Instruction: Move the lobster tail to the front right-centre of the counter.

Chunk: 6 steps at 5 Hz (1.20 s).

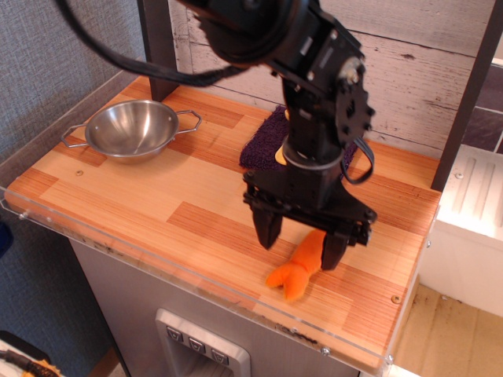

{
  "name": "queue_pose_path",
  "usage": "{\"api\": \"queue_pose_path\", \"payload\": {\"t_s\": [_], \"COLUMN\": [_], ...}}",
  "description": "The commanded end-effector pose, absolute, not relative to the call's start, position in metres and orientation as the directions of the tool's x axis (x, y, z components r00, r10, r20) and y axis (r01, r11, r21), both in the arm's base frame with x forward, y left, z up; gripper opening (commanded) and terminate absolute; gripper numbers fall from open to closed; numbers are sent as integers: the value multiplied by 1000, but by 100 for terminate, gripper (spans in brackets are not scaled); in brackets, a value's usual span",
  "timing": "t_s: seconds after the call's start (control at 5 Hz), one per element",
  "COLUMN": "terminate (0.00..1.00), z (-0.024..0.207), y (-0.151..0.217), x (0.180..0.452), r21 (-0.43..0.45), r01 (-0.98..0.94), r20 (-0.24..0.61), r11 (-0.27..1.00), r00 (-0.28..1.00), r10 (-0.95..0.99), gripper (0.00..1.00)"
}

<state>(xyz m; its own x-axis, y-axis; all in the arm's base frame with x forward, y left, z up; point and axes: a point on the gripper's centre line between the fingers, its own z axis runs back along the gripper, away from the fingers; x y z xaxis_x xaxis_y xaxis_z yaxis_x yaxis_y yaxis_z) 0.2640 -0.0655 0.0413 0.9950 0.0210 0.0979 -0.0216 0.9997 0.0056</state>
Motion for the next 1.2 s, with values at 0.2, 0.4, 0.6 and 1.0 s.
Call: {"api": "queue_pose_path", "payload": {"t_s": [0.2, 0.4, 0.6, 1.0], "terminate": [0, 0, 0, 100], "z": [133, 123, 121, 121], "y": [29, 37, 42, 42], "x": [271, 274, 273, 273], "r21": [9, 8, 32, 32], "r01": [40, 58, 73, 73], "r20": [179, 134, 50, 50], "r11": [999, 998, 997, 997], "r00": [983, 989, 996, 996], "r10": [-41, -59, -75, -75], "gripper": [100, 100, 100, 100]}}
